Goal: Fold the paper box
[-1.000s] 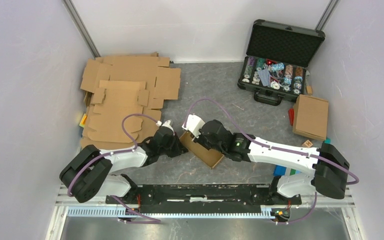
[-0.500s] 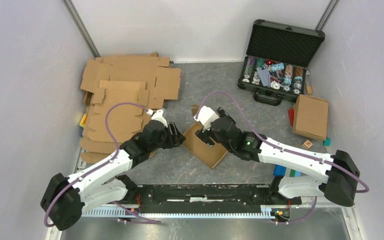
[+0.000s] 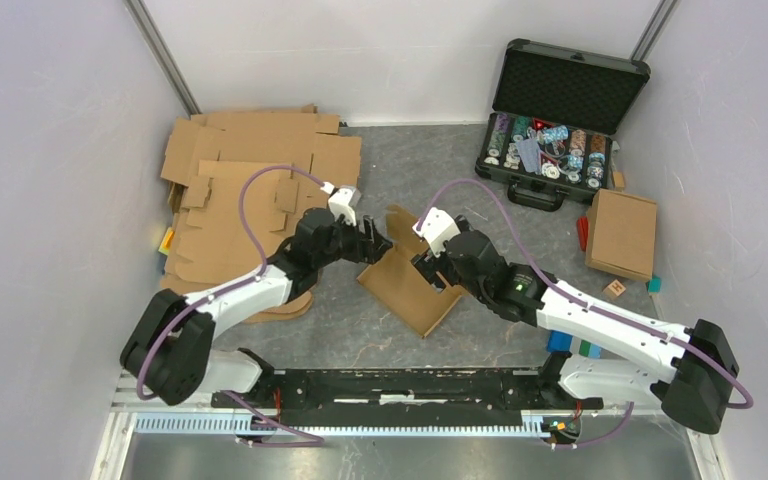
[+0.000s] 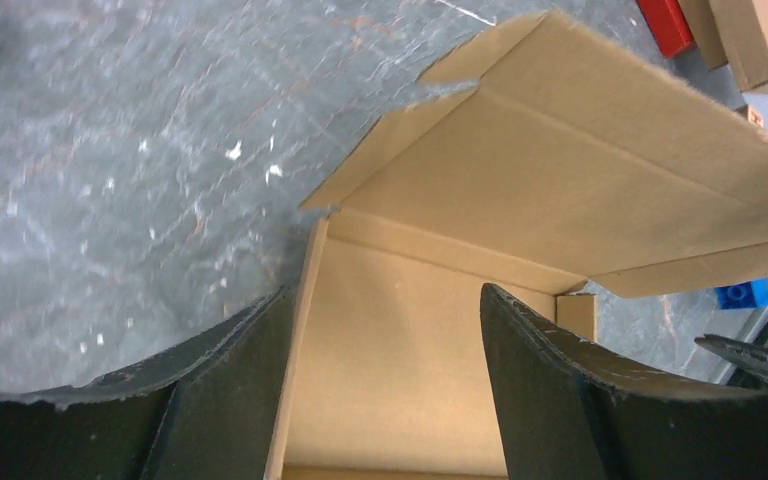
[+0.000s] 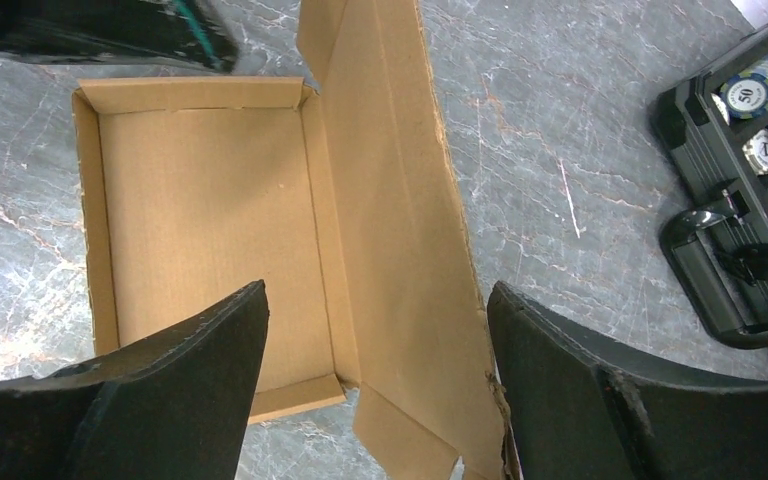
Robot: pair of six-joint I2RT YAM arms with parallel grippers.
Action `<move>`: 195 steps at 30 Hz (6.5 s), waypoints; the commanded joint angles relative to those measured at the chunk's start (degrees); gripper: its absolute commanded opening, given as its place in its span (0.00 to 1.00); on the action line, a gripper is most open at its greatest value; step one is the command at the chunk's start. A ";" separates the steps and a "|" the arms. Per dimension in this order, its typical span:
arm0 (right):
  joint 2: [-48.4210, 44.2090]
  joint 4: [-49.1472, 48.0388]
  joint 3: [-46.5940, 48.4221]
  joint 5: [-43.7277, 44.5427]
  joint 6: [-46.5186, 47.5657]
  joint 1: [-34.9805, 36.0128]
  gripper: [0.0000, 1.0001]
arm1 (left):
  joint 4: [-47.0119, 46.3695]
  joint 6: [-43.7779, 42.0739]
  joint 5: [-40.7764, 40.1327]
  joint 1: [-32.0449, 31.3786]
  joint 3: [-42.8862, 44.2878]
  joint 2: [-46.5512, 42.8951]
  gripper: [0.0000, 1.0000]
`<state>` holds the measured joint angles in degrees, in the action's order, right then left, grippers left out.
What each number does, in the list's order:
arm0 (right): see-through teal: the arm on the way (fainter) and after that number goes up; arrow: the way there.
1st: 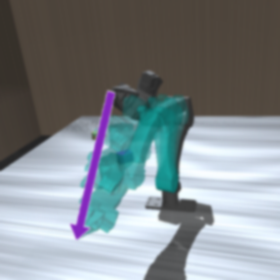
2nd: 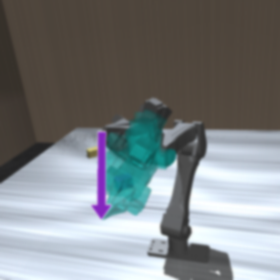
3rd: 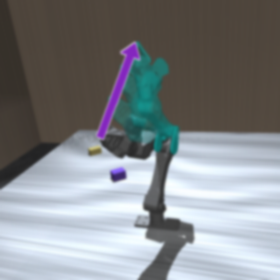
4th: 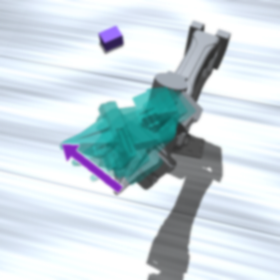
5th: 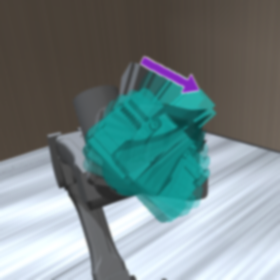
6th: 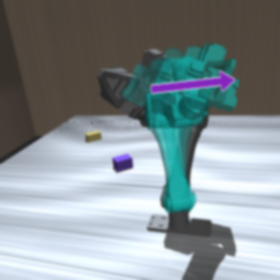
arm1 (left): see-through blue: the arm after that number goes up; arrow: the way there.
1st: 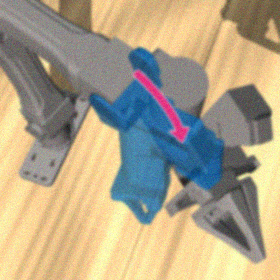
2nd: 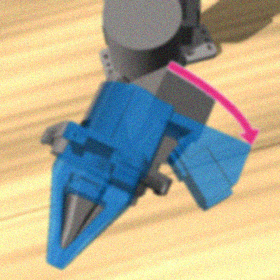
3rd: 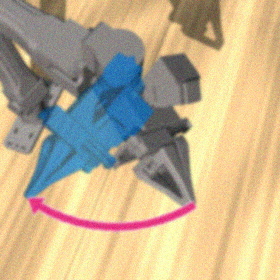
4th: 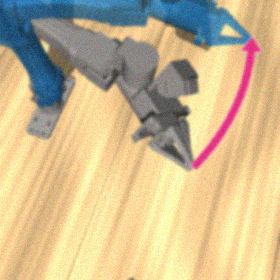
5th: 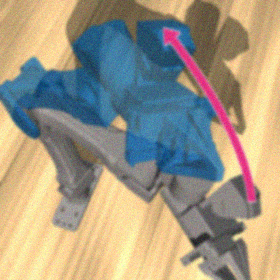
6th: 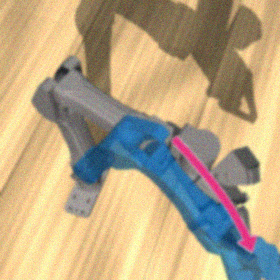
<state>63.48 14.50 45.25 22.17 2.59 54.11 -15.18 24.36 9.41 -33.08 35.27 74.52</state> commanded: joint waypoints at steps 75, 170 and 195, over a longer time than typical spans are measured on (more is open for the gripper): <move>-9.17 -0.56 -10.34 8.89 -21.58 -8.40 0.19 | -3.97 -9.09 4.50 -0.35 4.04 0.58 0.13; -20.44 1.57 -6.38 -13.71 -14.23 -8.32 0.98 | 3.03 -9.07 -26.83 -19.39 -3.67 -6.29 0.15; -10.18 -5.45 -13.20 -33.23 -12.16 -8.23 0.66 | -1.36 -2.66 -23.16 -19.96 -13.59 -11.82 0.17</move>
<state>54.06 11.53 33.19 -8.19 -11.18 45.98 -13.37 18.74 -14.44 -52.71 22.50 64.75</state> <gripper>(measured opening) 0.656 0.161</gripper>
